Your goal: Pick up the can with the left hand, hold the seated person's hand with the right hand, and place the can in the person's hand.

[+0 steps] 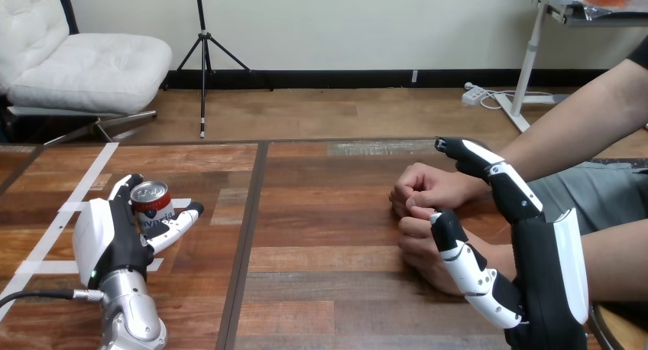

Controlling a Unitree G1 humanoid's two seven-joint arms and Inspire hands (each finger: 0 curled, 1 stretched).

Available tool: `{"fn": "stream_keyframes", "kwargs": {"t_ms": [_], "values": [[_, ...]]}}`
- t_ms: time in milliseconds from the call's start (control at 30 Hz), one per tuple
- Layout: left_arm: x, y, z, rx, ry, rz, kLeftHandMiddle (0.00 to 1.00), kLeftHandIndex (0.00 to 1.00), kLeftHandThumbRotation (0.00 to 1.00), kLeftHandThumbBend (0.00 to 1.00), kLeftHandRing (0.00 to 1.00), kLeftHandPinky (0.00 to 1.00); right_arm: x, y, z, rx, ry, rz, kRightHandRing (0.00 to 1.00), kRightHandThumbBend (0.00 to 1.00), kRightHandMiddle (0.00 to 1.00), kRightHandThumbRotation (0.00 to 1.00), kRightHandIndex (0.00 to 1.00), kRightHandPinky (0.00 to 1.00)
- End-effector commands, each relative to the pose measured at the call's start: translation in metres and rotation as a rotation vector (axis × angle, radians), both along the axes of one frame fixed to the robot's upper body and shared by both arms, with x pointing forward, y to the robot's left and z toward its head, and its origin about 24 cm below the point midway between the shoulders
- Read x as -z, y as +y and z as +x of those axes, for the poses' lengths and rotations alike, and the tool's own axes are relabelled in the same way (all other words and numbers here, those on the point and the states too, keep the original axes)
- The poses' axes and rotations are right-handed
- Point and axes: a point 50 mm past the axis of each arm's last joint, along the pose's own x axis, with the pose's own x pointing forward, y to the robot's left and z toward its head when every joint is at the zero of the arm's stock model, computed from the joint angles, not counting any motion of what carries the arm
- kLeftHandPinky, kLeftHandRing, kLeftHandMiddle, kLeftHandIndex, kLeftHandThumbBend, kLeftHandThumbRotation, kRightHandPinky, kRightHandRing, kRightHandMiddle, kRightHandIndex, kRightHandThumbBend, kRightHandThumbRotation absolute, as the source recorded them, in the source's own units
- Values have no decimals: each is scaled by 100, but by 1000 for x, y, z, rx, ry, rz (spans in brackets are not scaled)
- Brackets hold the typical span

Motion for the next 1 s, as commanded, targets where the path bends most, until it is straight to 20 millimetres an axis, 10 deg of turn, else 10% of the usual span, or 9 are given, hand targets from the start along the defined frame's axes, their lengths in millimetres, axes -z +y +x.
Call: {"fn": "stream_keyframes", "kwargs": {"t_ms": [0,967], "values": [[-27,1,22,21,-81,39,84,83,35,82,79,69,-12,0,7,-20,-73,1,81,46,80,66,77,78],[-31,3,23,12,-109,65,68,69,16,79,64,54,-11,1,6,-25,-68,3,81,46,81,66,77,77]]}}
